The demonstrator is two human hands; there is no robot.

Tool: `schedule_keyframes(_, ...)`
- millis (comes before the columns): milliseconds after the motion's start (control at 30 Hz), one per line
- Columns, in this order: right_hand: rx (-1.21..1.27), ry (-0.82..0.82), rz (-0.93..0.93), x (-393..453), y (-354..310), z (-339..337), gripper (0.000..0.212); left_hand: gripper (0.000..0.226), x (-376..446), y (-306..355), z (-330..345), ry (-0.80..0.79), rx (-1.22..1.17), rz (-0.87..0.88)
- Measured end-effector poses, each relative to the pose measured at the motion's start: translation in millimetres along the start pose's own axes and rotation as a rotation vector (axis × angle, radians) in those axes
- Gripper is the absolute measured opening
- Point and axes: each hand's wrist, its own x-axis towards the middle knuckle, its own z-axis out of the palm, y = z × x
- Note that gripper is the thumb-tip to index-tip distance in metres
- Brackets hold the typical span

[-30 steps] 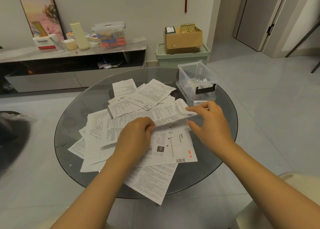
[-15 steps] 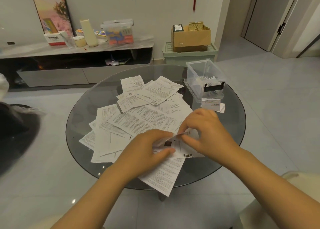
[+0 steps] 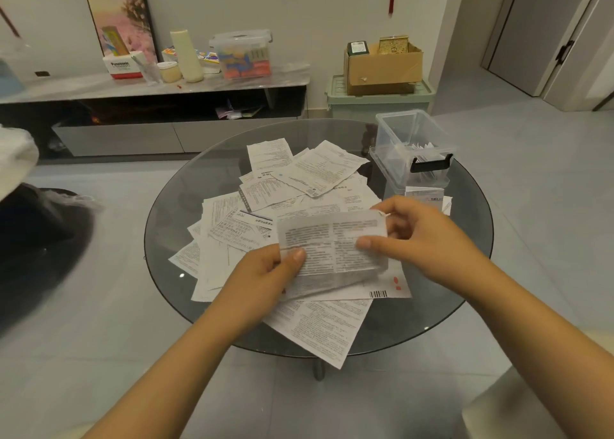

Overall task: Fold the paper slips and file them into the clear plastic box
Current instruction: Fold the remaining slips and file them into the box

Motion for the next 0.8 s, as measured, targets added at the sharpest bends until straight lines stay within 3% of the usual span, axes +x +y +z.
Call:
schedule_keyframes(100, 0.017, -0.096, 0.108, 2.1, 6.0, 12.8, 0.043, 0.023, 1.3, -4.7, 1.2, 0.113, -0.032, -0.040)
schedule_keyframes(267, -0.075, -0.082, 0.173, 4.4, 22.4, 32.7, 0.048, 0.018, 4.7, -7.1, 7.0, 0.231, 0.076, 0.010)
schedule_keyframes(433, -0.233, 0.034, 0.126, 7.0, 28.7, 40.7, 0.061, 0.085, 7.5, -10.9, 11.5, 0.195, 0.258, 0.034)
schedule_keyframes(500, -0.335, 0.056, 0.102, 5.5, 29.7, 44.3, 0.072, 0.097, 7.4, -13.9, 13.6, 0.184, 0.366, 0.047)
schedule_keyframes(600, -0.454, 0.039, 0.022, 2.2, 29.8, 48.5, 0.070, 0.091, 6.3, -18.5, 16.3, 0.173, 0.522, 0.071)
schedule_keyframes(800, -0.466, 0.105, -0.079, -3.0, 32.1, 50.3, 0.036, 0.065, 5.5, -25.6, 17.1, 0.196, 0.615, 0.155)
